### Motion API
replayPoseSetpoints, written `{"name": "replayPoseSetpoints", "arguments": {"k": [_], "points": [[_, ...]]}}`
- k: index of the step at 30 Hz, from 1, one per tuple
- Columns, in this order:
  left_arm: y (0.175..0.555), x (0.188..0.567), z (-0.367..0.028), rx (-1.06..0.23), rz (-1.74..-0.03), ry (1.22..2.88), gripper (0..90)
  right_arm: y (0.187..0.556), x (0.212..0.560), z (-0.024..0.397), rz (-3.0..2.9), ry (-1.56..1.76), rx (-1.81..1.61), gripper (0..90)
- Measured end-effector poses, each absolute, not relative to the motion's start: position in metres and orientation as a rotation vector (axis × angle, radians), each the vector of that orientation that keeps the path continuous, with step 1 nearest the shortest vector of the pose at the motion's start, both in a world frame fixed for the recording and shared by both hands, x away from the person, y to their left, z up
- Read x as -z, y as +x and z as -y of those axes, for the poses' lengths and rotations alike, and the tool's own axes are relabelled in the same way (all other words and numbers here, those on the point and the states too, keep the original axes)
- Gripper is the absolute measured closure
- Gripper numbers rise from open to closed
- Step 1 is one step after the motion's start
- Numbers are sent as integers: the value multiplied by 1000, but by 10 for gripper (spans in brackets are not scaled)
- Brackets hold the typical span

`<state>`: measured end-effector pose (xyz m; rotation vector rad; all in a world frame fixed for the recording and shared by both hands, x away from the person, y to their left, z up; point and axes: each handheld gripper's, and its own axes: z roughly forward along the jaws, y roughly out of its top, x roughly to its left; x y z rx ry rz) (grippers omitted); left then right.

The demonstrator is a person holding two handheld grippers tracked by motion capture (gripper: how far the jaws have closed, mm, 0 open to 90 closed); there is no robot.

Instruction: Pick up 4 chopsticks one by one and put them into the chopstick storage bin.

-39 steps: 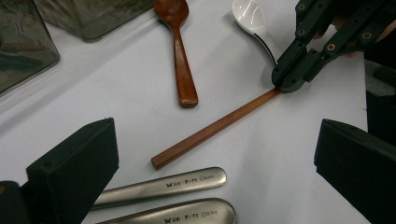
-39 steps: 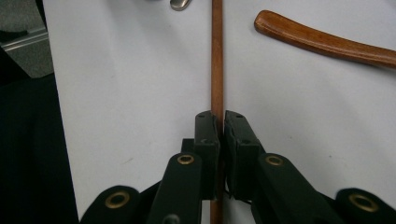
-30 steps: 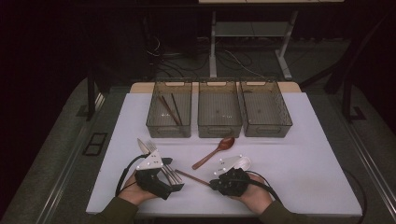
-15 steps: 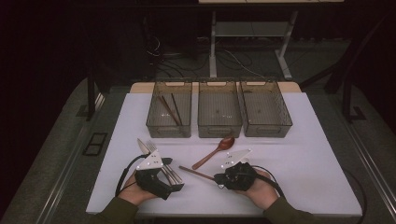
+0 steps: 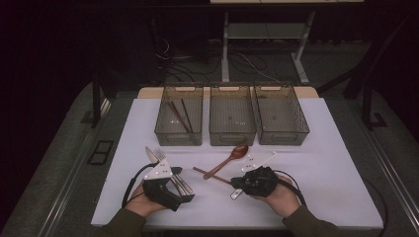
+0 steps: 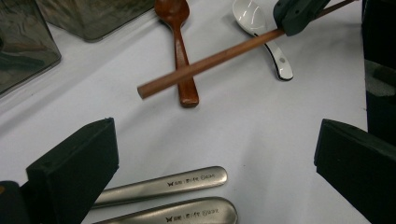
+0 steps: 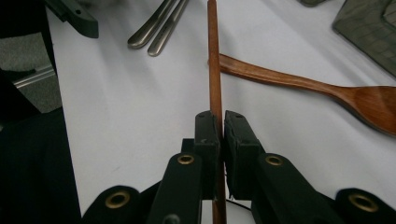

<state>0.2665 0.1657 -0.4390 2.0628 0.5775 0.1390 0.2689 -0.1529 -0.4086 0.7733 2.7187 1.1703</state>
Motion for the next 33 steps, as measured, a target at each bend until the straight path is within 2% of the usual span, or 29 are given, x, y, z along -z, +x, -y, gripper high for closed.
{"name": "replayPoseSetpoints", "arguments": {"k": [33], "points": [[267, 440, -165, -140, -581, 2064, 0, 303, 383, 169, -2577, 875, -1306, 845]]}}
